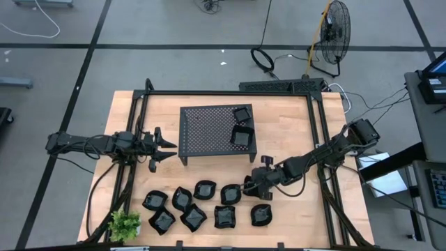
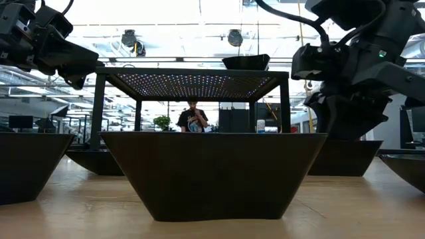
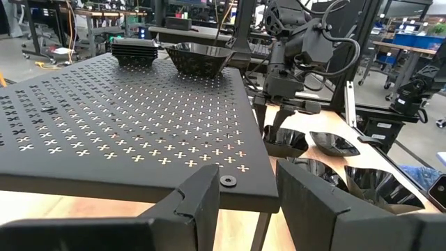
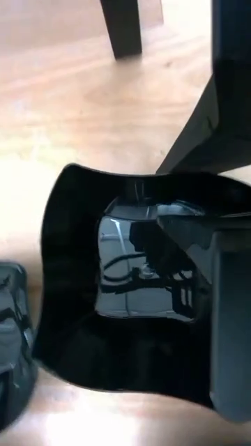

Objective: Pick & Place Mini shaped plates
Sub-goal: Stack the distorted square plate on the other distorted square plate on the shelf

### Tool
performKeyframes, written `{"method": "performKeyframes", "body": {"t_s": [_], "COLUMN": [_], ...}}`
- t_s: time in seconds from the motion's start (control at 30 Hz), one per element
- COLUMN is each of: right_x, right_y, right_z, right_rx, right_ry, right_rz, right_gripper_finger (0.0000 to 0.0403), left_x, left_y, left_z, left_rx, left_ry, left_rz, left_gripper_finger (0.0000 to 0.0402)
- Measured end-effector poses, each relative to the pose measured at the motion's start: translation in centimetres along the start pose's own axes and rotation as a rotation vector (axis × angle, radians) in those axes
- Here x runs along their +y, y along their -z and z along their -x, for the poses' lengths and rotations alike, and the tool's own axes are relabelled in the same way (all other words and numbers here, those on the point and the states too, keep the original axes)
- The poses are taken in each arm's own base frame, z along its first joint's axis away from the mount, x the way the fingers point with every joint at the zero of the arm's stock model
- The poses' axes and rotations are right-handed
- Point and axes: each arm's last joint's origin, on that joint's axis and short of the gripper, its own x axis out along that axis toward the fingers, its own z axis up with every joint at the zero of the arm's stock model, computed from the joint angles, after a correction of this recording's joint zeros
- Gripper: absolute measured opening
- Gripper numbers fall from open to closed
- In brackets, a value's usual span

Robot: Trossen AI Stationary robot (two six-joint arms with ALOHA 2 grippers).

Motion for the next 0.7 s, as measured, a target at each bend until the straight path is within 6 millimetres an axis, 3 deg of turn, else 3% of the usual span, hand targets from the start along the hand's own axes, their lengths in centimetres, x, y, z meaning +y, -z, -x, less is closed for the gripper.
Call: {"method": "performKeyframes", "body": {"t_s": [0.23, 0.37, 0.57, 0.7], "right_x": [0.1, 0.0, 0.0, -0.5], "right_y": [-0.1, -0.4, -1.6, -3.5], "right_z": [0.3, 1.4, 5.5, 8.9], "right_rx": [0.005, -0.032, -0.206, -0.468], "right_ry": [-0.041, -0.051, -0.122, -0.156], "right_rz": [0.028, 0.049, 0.124, 0.11], "right_gripper_finger": [0.0009, 0.0005, 0.0001, 0.0001], "left_x": [0.0, 0.0, 0.0, 0.0], "left_y": [0.0, 0.0, 0.0, 0.0], "left_z": [0.0, 0.0, 0.0, 0.0], "left_rx": [0.0, 0.0, 0.0, 0.0], "left_ry": [0.0, 0.0, 0.0, 0.0], "left_rz": [0.0, 0.0, 0.0, 0.0], "left_gripper_finger": [0.0145, 0.0145, 0.0145, 0.0145]}}
